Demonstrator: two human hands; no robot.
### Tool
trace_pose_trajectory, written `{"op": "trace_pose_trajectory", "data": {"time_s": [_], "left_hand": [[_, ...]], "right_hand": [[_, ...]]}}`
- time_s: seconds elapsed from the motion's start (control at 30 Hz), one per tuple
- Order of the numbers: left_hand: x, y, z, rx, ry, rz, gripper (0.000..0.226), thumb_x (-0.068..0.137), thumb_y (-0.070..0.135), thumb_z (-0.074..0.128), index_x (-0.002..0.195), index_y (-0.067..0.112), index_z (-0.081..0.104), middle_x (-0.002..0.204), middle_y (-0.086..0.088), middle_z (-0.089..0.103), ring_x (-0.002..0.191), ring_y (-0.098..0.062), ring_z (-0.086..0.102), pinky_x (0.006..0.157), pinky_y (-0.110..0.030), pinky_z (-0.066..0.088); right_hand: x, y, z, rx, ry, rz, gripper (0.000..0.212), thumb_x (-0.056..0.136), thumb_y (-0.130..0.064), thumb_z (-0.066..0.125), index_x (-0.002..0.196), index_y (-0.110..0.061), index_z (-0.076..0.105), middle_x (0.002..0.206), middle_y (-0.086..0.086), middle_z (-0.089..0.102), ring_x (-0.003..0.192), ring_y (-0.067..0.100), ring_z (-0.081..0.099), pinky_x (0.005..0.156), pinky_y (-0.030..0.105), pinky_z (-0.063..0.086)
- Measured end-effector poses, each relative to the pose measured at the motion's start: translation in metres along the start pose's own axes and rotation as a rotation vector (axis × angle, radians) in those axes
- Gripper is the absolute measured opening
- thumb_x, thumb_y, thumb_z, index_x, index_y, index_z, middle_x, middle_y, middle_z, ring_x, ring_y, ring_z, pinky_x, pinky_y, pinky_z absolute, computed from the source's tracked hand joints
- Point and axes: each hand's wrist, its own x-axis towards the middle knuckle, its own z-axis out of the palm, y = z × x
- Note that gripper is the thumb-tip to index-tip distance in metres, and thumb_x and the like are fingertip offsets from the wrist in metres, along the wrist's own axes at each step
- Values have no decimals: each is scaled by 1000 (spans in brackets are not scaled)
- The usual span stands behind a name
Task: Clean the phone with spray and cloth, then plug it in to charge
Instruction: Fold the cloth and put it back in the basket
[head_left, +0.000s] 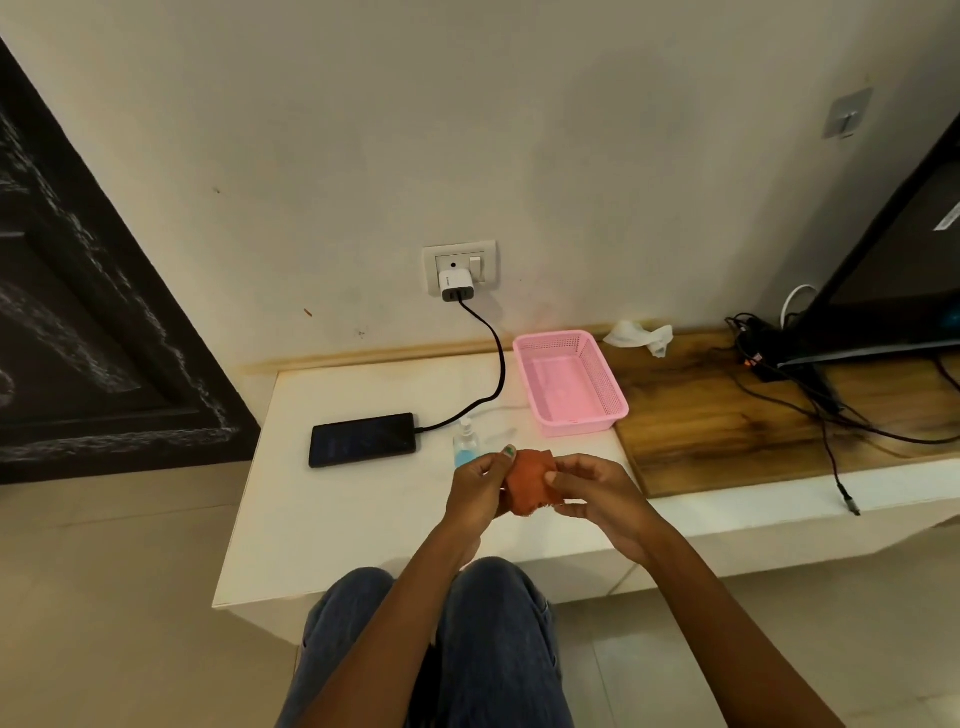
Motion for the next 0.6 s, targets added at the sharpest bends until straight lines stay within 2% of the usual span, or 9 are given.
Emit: {"op": "trace_pose_trajectory", "data": {"time_s": [0.17,0.3,0.37,0.43,0.5,0.57,0.6], "left_hand": [[11,2,10,51,-24,-47,24,95,43,46,107,23,49,108,-5,61,96,-23,63,85,-35,55],[28,2,19,146,-112,-22,40,89,38,60,122,16,54,118,-7,64,101,-23,65,84,-29,56],[40,2,27,214,-92,33,38,86,32,66,118,13,56,107,0,63,85,-11,65,67,-12,55],[53,4,36,230,-47,73,29,84,29,69,107,13,61,93,1,63,67,-5,62,52,-3,48],[69,7,43,217,-3,80,19,83,24,71,96,11,67,86,-4,67,64,-9,64,52,-7,49],[84,12,50,181,18,64,10,84,18,70,86,9,68,87,-11,70,70,-22,69,60,-19,56],[91,14,54,165,28,53,13,85,17,69,85,5,69,89,-14,71,74,-28,70,66,-26,59]], "right_hand": [[12,0,-3,87,123,-14,32,83,-21,68,112,-12,59,108,9,64,97,27,63,76,33,57],[30,0,-9,53,297,-36,22,82,-16,68,102,-11,62,99,8,66,89,28,65,72,31,56],[40,0,-13,32,350,-67,17,81,-14,69,97,-13,63,94,4,67,85,26,66,66,25,56],[52,-1,-18,14,387,-101,17,80,-12,71,94,-13,63,90,3,67,80,22,66,62,22,55],[65,-2,-25,17,423,-119,16,78,-8,72,92,-8,64,88,6,67,77,22,67,62,25,56],[83,-4,-32,14,471,-138,14,77,-6,72,89,-6,64,85,6,67,73,18,67,59,23,56],[92,-6,-35,5,486,-145,14,77,-5,72,88,-5,64,85,6,67,72,19,66,58,23,55]]}}
